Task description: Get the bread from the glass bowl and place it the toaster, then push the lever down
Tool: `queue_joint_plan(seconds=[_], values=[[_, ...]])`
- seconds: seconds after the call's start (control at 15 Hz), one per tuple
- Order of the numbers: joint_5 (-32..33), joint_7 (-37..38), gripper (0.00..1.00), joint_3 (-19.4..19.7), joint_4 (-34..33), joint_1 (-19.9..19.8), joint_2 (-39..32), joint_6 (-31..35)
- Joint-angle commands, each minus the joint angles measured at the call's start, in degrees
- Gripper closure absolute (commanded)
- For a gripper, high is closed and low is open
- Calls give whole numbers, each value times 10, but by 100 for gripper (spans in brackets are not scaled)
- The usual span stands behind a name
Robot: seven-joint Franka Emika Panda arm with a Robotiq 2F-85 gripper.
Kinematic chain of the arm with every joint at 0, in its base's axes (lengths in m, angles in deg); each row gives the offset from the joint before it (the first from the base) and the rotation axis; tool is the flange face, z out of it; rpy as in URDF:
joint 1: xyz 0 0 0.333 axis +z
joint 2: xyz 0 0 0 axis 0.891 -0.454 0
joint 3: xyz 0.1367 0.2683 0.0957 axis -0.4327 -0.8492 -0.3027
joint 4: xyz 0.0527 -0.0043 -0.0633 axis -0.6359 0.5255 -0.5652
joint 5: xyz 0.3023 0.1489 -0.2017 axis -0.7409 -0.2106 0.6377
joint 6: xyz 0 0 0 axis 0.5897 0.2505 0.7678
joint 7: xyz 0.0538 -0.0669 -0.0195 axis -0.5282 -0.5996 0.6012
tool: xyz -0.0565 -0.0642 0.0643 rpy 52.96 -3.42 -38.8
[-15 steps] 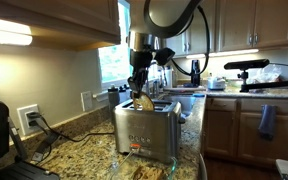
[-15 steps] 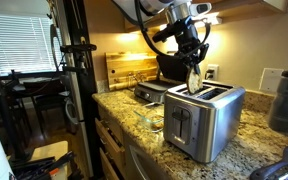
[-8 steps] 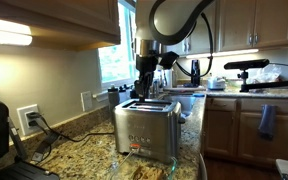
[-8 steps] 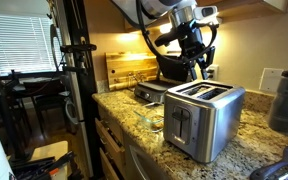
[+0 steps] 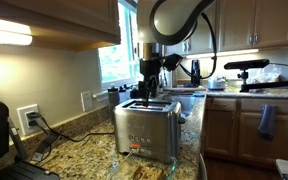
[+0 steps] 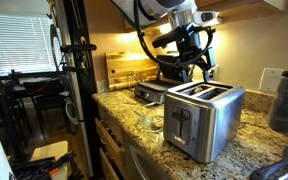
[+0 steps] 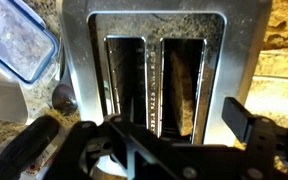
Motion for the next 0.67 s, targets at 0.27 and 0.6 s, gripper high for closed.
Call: queue_joint_plan(seconds=[0.27, 0.6], values=[[-79, -80, 0, 6, -53, -2, 28, -202], [-81, -87, 0, 12, -89, -5, 39, -282]])
